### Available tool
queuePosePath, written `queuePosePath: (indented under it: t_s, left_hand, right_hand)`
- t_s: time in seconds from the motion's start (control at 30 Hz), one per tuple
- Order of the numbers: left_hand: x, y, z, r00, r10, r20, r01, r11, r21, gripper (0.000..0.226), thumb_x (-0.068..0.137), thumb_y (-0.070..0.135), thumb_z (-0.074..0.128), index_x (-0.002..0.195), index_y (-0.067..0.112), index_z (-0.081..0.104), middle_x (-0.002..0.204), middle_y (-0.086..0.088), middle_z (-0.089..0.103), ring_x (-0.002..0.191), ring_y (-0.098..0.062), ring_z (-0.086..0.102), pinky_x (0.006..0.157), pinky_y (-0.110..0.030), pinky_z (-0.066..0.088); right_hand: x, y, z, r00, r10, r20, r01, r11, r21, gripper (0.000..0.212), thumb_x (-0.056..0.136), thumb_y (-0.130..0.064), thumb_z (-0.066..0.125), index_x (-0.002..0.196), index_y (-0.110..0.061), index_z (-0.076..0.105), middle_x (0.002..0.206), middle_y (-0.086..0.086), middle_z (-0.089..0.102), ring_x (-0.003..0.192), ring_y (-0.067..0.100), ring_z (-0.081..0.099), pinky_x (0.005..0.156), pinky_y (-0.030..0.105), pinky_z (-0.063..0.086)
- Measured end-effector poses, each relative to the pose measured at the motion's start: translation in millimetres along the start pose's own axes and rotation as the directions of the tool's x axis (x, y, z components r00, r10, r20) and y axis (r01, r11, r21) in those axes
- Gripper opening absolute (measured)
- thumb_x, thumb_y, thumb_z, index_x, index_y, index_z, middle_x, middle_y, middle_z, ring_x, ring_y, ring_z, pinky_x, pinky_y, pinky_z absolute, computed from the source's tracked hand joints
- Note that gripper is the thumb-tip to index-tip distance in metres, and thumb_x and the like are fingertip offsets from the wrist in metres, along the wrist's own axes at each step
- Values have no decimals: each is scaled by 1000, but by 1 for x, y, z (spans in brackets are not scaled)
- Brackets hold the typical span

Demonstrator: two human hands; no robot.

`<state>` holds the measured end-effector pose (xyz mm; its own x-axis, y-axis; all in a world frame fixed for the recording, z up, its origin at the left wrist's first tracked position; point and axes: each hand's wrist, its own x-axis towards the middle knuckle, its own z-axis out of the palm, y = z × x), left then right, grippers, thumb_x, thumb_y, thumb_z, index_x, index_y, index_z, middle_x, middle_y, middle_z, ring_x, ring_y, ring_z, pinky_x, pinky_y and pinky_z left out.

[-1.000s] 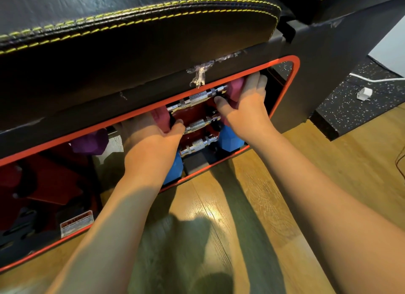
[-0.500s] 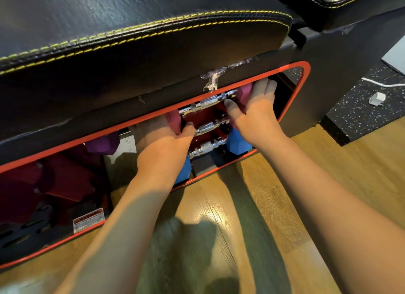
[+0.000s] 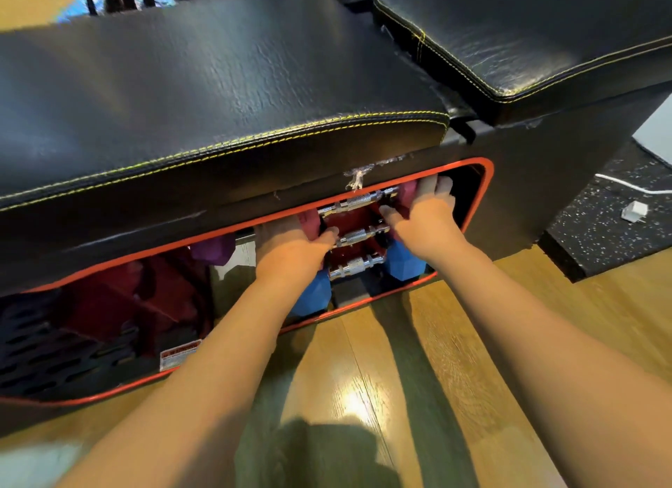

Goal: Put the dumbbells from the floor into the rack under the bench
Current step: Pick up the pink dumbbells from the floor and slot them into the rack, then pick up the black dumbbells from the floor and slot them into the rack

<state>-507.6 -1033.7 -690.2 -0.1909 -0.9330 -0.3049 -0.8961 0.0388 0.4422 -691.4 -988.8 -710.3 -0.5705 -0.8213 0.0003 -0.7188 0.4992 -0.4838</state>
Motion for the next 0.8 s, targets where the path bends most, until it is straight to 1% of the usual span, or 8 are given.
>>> queuePosePath:
  t_s: [0.1, 0.17, 0.27, 0.37, 0.43, 0.5, 0.63, 0.8]
  left_hand:
    - [-11, -12, -11, 999, 28, 30, -27, 999, -26, 63, 86, 70, 50, 76, 8, 54, 78, -7, 52, 76, -25, 53, 67, -32, 39]
    - [-26, -26, -19, 997, 66, -38, -68, 996, -60, 63, 82, 67, 59, 84, 4, 59, 75, -9, 55, 78, -29, 59, 68, -37, 47]
    - [-56, -63, -30, 985, 108, -135, -133, 972, -192, 62, 78, 53, 74, 106, 3, 51, 94, -12, 60, 91, -28, 60, 78, -42, 51]
    - [-89, -100, -39, 981, 159, -114, -183, 952, -247, 73, 81, 44, 75, 133, 7, 40, 132, -9, 52, 122, -24, 50, 96, -28, 39]
    - [-117, -132, -50, 982, 171, -84, -186, 956, -228, 70, 85, 42, 71, 140, 12, 41, 143, -5, 49, 131, -20, 45, 99, -24, 33]
    - [-150, -168, -63, 985, 167, -52, -174, 966, -189, 60, 88, 42, 67, 139, 16, 48, 143, -2, 50, 129, -17, 49, 102, -25, 35]
    - [-226, -256, -90, 989, 125, -84, -138, 977, -165, 42, 88, 42, 67, 123, 20, 61, 125, 3, 61, 111, -14, 59, 95, -24, 42]
    - [-315, -365, -106, 991, 31, -131, -57, 979, -195, 37, 88, 40, 67, 117, 17, 65, 121, 4, 63, 111, -10, 58, 92, -19, 39]
  right_hand:
    - [-15, -2, -18, 996, 0, 85, 2, 1000, -15, 101, 90, -51, 63, 155, -4, 2, 158, 25, 8, 139, 46, 22, 112, 48, 28]
    - [-33, -6, -24, 994, -10, 107, 11, 1000, -12, 99, 91, -49, 63, 155, -5, 0, 160, 24, 4, 142, 46, 17, 113, 50, 25]
    - [-70, -22, -23, 990, -46, 137, 55, 996, -65, 86, 96, -46, 57, 155, -5, 9, 160, 23, 5, 142, 47, 17, 112, 51, 27]
    - [-104, -40, -17, 978, -136, 156, 156, 980, -121, 79, 96, -43, 56, 154, -8, 17, 158, 22, 12, 139, 46, 22, 111, 51, 28]
    - [-135, -60, -8, 950, -225, 218, 260, 954, -147, 71, 95, -42, 58, 151, -10, 28, 153, 20, 22, 135, 46, 28, 110, 52, 30]
    - [-169, -86, -1, 898, -306, 317, 372, 912, -174, 63, 94, -42, 58, 143, -10, 38, 145, 19, 31, 128, 46, 36, 107, 52, 35]
    - [-240, -151, 8, 724, -419, 548, 586, 793, -167, 62, 94, -48, 58, 143, -12, 42, 139, 19, 37, 126, 45, 42, 105, 49, 39]
    - [-334, -228, 25, 531, -544, 650, 771, 629, -103, 59, 95, -43, 59, 142, -11, 47, 129, 20, 46, 121, 40, 49, 100, 41, 41]
